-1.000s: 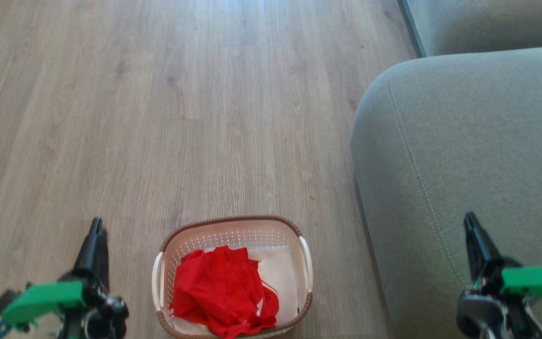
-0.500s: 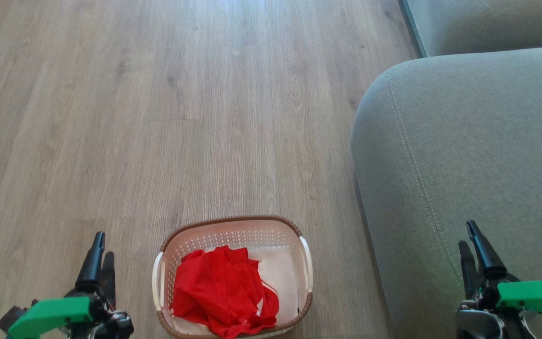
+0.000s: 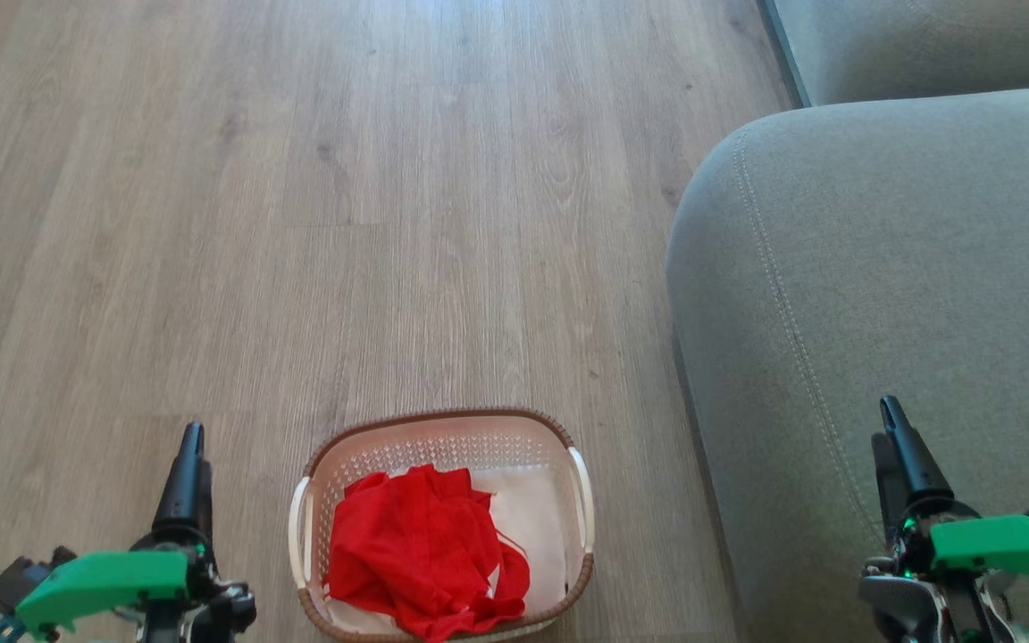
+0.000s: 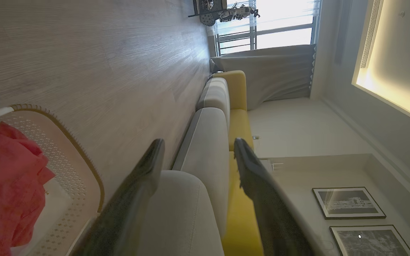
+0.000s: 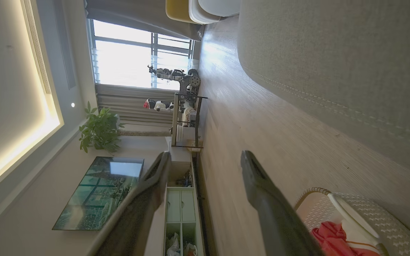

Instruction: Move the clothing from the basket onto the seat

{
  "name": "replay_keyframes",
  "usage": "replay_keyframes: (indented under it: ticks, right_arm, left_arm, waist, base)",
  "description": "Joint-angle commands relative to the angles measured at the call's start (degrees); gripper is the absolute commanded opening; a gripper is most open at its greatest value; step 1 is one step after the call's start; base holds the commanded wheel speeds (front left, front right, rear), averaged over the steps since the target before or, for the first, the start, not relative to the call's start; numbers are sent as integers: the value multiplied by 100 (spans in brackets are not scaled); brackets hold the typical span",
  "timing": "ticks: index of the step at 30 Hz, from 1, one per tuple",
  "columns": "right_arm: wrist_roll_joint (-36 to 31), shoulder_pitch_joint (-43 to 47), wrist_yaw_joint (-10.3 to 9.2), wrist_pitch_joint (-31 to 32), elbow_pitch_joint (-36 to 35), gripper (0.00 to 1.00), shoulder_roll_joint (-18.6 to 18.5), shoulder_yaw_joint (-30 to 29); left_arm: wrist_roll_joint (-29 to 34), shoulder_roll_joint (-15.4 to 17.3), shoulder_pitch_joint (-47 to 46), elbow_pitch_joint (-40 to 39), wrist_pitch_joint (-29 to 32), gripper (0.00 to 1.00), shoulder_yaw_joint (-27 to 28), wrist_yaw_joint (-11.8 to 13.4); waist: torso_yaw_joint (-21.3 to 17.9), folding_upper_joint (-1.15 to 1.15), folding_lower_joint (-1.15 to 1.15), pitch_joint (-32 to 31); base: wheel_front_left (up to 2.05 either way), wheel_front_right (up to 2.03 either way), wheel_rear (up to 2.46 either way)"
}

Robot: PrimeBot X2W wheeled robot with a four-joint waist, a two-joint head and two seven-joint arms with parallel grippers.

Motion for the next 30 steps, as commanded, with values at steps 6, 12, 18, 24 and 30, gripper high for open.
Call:
replay_keyframes:
  ticks: [6, 12, 18, 24, 30]
  right_arm:
    - [-481, -301, 1, -144, -370, 100, -45, 143]
    - [-917, -320, 1, -245, -489, 100, -74, 254]
    - [-1441, -328, 1, -347, -571, 100, -132, 360]
    - [-1971, -341, 1, -449, -653, 100, -184, 468]
    - [-2520, -342, 1, -551, -721, 100, -212, 545]
  left_arm:
    - [617, 68, -294, -332, -141, 100, 5, -11]
    - [1262, 70, -298, -421, -241, 100, -36, -14]
    - [1907, 75, -282, -493, -342, 100, -77, -16]
    - [2625, 141, -266, -531, -443, 100, -172, -15]
    - [3208, 146, -279, -528, -543, 100, -210, 62]
  waist:
    - [2, 0, 0, 14]
    - [5, 0, 0, 20]
    - [2, 0, 0, 15]
    - [0, 0, 0, 20]
    - [0, 0, 0, 15]
  base:
    - [0, 0, 0]
    - [0, 0, 0]
    - [0, 0, 0]
    - [0, 0, 0]
    - [0, 0, 0]
